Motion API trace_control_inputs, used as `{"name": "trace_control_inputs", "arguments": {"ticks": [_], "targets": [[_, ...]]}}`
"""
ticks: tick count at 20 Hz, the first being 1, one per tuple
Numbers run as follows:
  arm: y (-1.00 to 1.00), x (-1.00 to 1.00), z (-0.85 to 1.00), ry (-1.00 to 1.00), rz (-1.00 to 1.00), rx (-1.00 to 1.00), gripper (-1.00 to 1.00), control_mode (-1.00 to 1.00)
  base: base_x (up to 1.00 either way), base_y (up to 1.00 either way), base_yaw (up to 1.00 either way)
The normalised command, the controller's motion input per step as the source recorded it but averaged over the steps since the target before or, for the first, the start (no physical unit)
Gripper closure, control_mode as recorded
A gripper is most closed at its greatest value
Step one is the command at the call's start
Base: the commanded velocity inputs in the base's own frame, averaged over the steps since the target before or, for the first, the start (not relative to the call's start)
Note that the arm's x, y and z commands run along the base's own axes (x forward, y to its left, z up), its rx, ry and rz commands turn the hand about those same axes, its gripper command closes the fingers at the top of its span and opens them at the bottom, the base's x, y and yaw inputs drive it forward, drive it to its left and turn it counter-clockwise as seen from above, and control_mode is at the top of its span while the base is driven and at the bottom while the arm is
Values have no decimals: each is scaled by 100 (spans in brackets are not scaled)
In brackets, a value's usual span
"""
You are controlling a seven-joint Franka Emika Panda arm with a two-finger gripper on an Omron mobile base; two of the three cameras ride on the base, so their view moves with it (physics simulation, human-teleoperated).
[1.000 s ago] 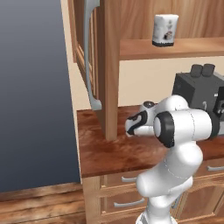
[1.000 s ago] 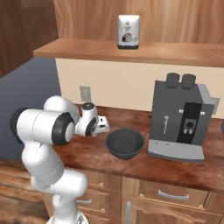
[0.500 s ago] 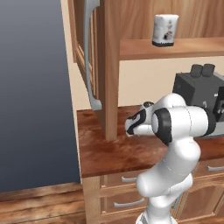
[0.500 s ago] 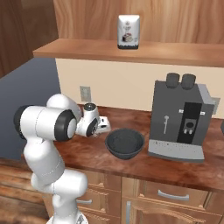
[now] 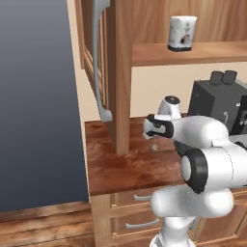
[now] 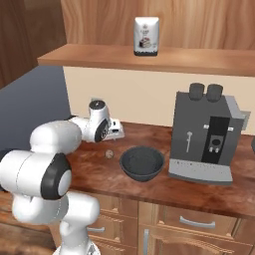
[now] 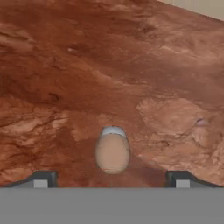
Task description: Pick the egg and butter from the fridge and place them by the bowl for mixing.
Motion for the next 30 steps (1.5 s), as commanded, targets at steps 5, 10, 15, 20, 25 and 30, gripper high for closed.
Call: {"name": "trace_control_inputs", "arguments": {"ticks": [5, 10, 15, 20, 25, 30], "targets": [[-72, -100, 100, -7, 1, 6, -100, -100, 0, 0, 0], [-48, -100, 100, -24, 0, 3, -100, -100, 0, 0, 0], [0, -80, 84, -44, 0, 0, -100, -100, 0, 0, 0], [0, -63, 41, -53, 0, 0, -100, -100, 0, 0, 0], [0, -37, 0, -3, 3, 0, -100, -100, 0, 0, 0], [0, 0, 0, 0, 0, 0, -100, 100, -100, -9, 51]]}}
